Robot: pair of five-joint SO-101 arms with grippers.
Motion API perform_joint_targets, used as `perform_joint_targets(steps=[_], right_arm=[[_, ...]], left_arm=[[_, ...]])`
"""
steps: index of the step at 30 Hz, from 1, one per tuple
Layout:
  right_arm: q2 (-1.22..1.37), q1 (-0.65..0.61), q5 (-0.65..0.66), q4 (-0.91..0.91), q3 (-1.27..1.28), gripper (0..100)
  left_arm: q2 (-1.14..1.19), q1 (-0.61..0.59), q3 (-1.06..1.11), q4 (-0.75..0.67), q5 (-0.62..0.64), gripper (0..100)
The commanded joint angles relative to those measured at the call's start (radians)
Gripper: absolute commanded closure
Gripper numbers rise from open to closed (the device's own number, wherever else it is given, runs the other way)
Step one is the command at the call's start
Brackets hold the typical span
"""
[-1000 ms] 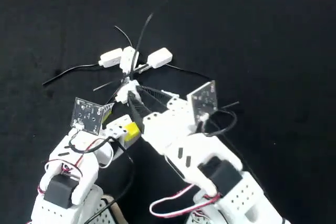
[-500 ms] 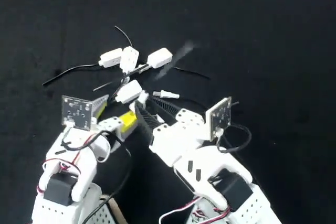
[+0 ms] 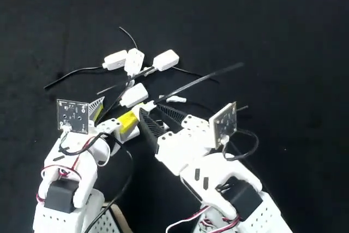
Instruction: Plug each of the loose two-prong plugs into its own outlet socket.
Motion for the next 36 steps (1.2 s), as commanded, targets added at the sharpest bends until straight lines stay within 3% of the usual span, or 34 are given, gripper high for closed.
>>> perform_joint_targets(steps=[1, 9, 15, 24, 29, 36], right_arm=[[0.005, -0.023, 0.041, 0.066, -0.033, 98.7], [0.007, -0.023, 0.083, 0.143, -0.099, 98.7], [0.044, 0.000, 0.091, 0.101, -0.117, 98.7], [0.576, 0.060, 0.126, 0.057, -0.278, 98.7], [0.906, 0.060, 0.124, -0.072, -0.317, 98.7], [1.150, 0.057, 0.100, -0.097, -0.397, 98.7]], left_arm=[[-0.006, -0.025, -0.058, -0.051, 0.014, 66], [-0.005, -0.053, -0.027, -0.049, 0.008, 66], [-0.005, -0.084, 0.027, 0.026, -0.199, 66], [-0.005, -0.481, 0.157, 0.150, -0.571, 66], [-0.005, -0.615, 0.243, 0.150, -0.617, 66], [-0.005, -0.662, 0.286, 0.186, -0.612, 66]])
